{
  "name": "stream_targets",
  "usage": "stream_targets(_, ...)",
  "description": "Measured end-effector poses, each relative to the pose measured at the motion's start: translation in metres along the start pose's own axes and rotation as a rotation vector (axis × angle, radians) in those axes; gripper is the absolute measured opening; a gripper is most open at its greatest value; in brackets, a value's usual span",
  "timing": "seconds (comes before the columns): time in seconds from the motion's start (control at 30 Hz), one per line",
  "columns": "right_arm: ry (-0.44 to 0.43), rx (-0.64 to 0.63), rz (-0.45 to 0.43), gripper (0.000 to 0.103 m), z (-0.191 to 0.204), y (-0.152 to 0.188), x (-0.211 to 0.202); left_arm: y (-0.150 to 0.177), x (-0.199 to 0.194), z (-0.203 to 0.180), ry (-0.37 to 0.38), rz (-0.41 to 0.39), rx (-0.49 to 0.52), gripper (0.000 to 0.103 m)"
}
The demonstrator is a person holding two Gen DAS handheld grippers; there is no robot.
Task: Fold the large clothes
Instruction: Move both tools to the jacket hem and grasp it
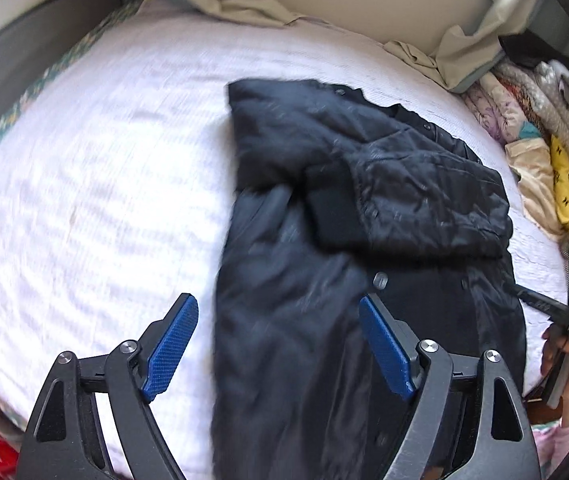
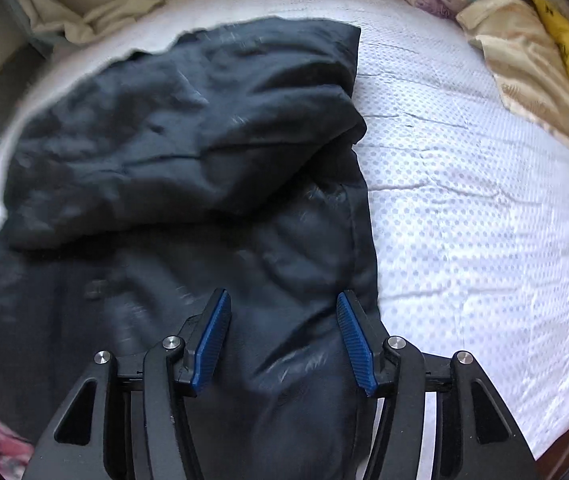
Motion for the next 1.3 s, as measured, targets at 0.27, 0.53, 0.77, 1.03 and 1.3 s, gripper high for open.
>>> stream_targets(0.27, -0.201, 0.074, -0.049, 0.071, -0.013, 0.052, -0.085, 0.052, 0.013, 0.036, 0.062, 0.097, -0.087, 0.084)
stream_targets(0.53, -0.202, 0.230, -0.045, 0.072, -0.058, 0.110, -0.081, 0.067, 0.022, 0.039, 0.188, 0.170, -0.164, 0.084)
stream_targets(0.77, -0.308, 0.337, 0.069, 0.072, -0.068, 0.136, -0.054, 0.082, 0.028, 0.038, 0.229, 0.215, -0.196, 0.083)
stream_targets(1.03, -0.393, 0.373, 0.176, 0.072, -0.054, 0.149, -0.028, 0.109, 0.053, 0.027, 0.184, 0.296, -0.161, 0.083)
stream_targets(1.3, -0.388, 0.308, 0.191, 0.080, -0.033, 0.151, -0.019, 0.119, 0.057, 0.020, 0.196, 0.294, -0.158, 0.083)
Point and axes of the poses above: each gripper's, at about its wrist camera, not at the fingertips, and x roughly the way its jaws point, z to its left, y to its underside, the point moved 4 cm from there along x, roughly the way its jaws point, and after that the axes turned 1 degree about -z, right-handed, at the moved point
